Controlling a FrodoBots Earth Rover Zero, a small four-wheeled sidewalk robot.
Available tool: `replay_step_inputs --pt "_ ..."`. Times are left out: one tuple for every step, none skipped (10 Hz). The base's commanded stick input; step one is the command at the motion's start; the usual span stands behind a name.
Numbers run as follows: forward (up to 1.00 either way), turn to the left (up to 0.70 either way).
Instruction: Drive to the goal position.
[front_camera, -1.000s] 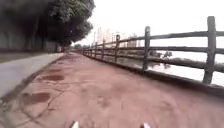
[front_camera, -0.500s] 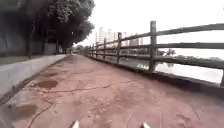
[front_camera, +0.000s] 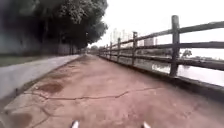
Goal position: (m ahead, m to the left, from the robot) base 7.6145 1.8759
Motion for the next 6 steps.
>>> replay_step_inputs --pt "0.70 0.10" --pt "0.70 0.00" --pt "0.70 0.00" --pt "0.70 0.00" --pt "0.70 0.00" --pt "0.70 -0.19"
